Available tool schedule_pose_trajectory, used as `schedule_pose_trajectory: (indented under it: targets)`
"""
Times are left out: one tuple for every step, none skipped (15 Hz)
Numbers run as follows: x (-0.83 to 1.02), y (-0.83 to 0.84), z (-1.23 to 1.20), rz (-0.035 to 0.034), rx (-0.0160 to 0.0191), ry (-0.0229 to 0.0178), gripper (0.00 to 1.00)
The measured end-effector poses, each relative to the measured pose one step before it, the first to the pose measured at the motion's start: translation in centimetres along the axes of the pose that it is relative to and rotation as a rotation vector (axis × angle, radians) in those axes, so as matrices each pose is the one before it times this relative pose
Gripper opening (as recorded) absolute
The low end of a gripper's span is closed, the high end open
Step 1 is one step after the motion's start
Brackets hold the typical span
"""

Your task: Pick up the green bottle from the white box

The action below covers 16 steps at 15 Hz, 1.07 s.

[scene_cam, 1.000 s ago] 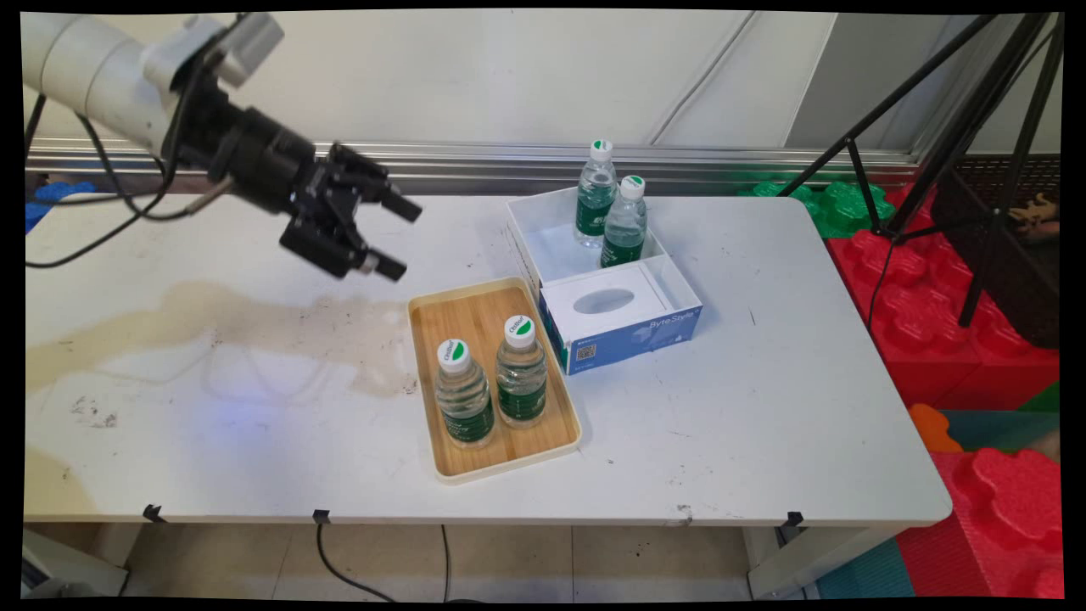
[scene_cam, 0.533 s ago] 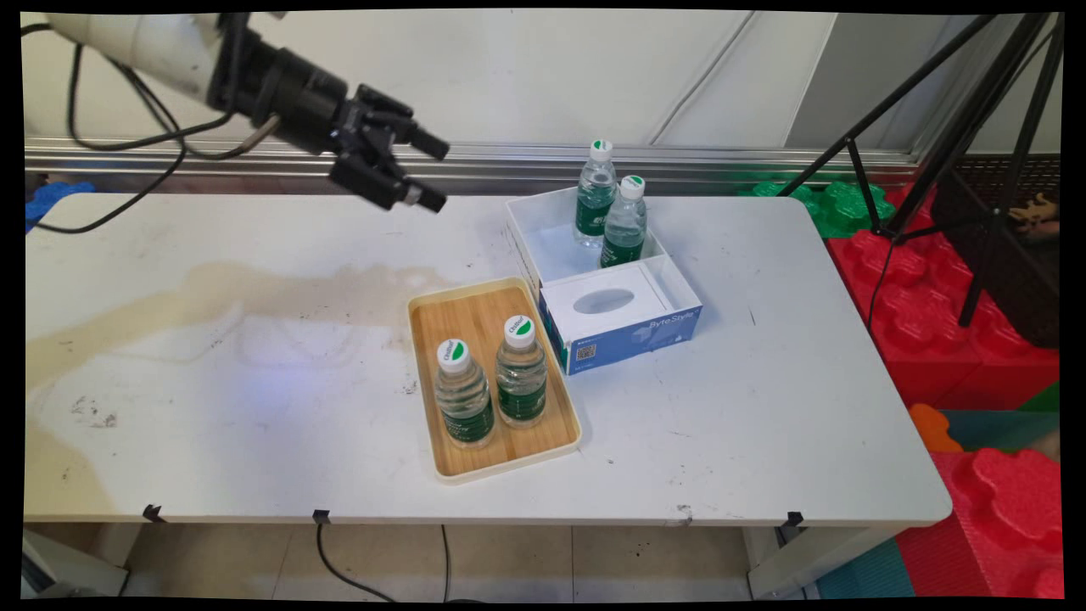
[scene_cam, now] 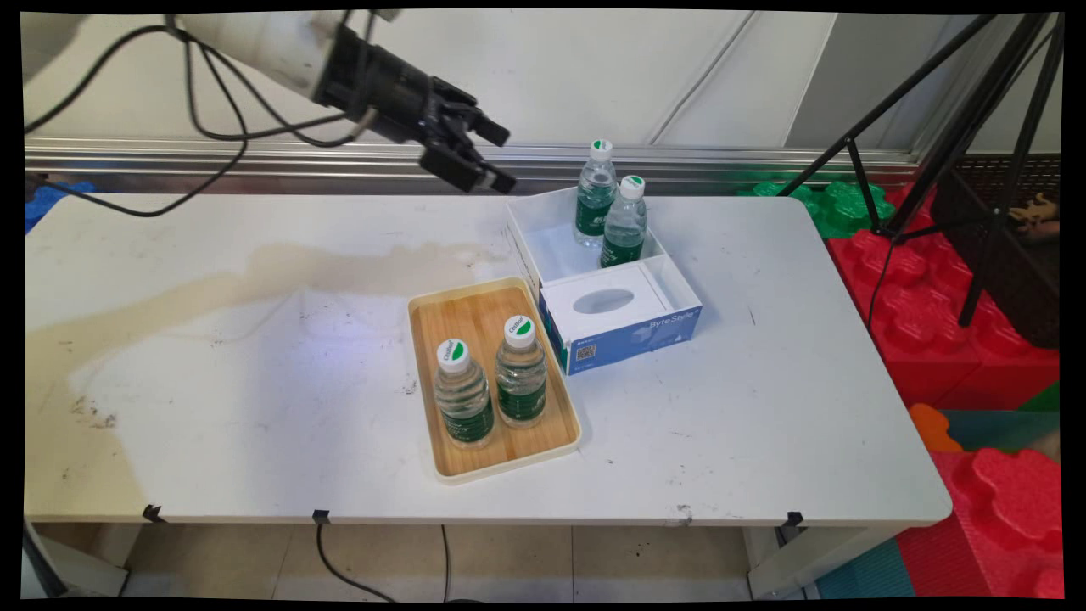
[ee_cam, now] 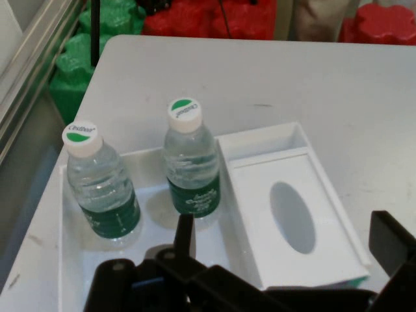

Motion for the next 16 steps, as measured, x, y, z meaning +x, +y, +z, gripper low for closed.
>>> schedule_pose_trajectory:
  targets:
    - [0.024, -0.199, 0.567, -0.00135, 0.00070, -0.00286, 1.00]
    - [0.002, -0.327, 1.187, -0.00240, -0.00110, -0.00731, 1.00]
    - [0.032, -0.316, 1.192, -0.00179, -0.00111, -0.00700, 1.00]
    - [-0.008, -0.252, 1.172, -0.00146, -0.00166, -0.00766, 1.00]
    - [-0.048, -0.186, 0.993, -0.00186, -0.00046, -0.00698, 1.00]
    - [-0.051, -0.205, 1.158, -0.00172, -0.00075, -0.00860, 1.00]
    - [-0.086, -0.182, 1.169, -0.00331, -0.00070, -0.00926, 1.00]
    - [-0.072, -0.130, 1.025, -0.00422, -0.00137, -0.00784, 1.00]
    - [-0.114, -0.137, 1.189, -0.00734, -0.00093, -0.00890, 1.00]
    - [-0.092, -0.131, 1.158, -0.00774, -0.00124, -0.00797, 1.00]
    - [-0.063, -0.135, 0.964, -0.00560, 0.00038, -0.00639, 1.00]
    - [-0.035, -0.155, 1.113, -0.00585, 0.00071, -0.00647, 1.00]
    - [-0.019, -0.138, 0.940, -0.00507, 0.00056, -0.00430, 1.00]
    - [-0.009, -0.158, 1.053, -0.00452, 0.00133, -0.00381, 1.00]
    - [0.009, -0.098, 0.581, -0.00198, 0.00091, -0.00178, 1.00]
    - [0.040, -0.151, 0.891, -0.00179, 0.00138, -0.00241, 1.00]
